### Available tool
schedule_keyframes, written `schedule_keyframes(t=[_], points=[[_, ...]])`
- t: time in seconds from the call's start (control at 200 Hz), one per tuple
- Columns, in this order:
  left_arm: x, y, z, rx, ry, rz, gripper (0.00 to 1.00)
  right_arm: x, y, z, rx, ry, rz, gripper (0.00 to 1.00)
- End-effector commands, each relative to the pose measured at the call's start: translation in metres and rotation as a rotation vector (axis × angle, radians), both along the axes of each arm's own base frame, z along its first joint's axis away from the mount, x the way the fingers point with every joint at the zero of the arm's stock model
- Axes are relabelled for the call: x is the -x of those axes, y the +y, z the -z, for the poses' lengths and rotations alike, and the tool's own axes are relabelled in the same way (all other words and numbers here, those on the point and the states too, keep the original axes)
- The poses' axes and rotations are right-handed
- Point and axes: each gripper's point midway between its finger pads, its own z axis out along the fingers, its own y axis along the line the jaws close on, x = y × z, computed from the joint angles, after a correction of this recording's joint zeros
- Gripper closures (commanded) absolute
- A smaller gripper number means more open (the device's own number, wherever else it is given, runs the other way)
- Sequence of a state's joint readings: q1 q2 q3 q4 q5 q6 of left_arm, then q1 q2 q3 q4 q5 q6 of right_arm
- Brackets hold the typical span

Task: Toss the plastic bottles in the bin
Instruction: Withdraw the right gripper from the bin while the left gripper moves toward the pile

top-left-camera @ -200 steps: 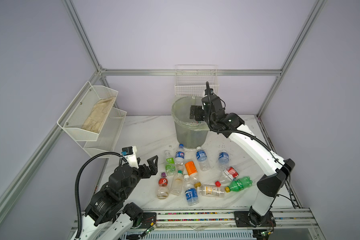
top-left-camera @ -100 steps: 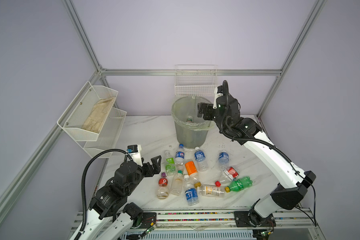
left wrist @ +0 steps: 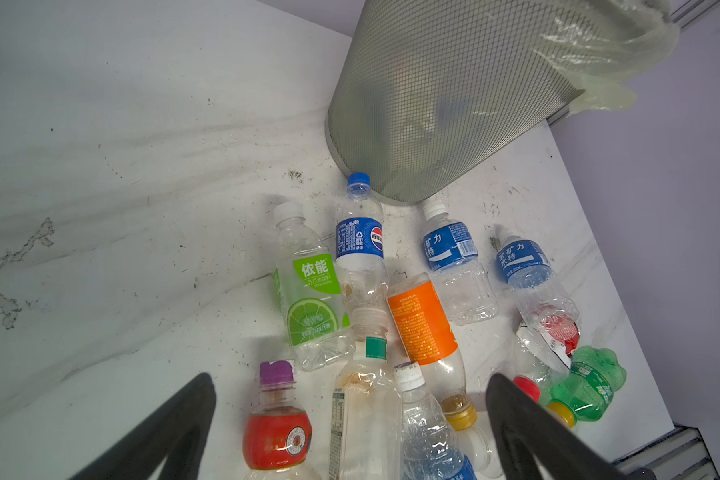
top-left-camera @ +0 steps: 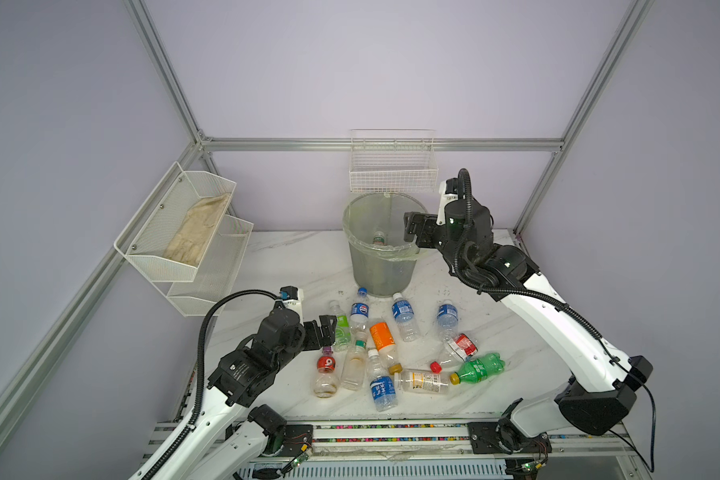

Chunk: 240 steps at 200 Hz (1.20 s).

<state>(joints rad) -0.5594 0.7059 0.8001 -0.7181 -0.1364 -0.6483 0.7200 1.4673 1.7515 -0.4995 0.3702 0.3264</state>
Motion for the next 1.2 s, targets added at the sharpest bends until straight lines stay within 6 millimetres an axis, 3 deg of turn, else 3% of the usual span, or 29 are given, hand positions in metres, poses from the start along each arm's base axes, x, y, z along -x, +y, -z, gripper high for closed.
schedule_keyframes(t=[0.0, 0.38, 0.635, 0.66, 0.86, 1.195], points=[[0.0, -0.006, 0.016, 0.011, 0.03, 0.016, 0.0, 0.002, -0.006, -0.002, 0.005, -0.018, 0.018, 0.03], [-0.004, -0.01, 0.037, -0.02, 0.091, 0.016, 0.0, 0.006, -0.011, 0.017, 0.014, 0.011, 0.03, 0.03], [-0.01, -0.014, 0.044, -0.03, 0.104, 0.018, 0.01, 0.011, -0.019, 0.043, 0.038, 0.057, 0.056, 0.03], [-0.012, -0.015, 0.044, -0.03, 0.105, 0.018, 0.01, 0.017, -0.026, 0.036, 0.026, 0.043, 0.063, 0.03], [-0.02, -0.021, 0.049, -0.033, 0.118, 0.015, 0.01, 0.026, -0.053, 0.049, 0.044, 0.059, 0.141, 0.03], [-0.035, -0.027, 0.061, -0.058, 0.136, 0.004, 0.03, 0.032, -0.101, 0.088, 0.065, 0.132, 0.237, 0.03]])
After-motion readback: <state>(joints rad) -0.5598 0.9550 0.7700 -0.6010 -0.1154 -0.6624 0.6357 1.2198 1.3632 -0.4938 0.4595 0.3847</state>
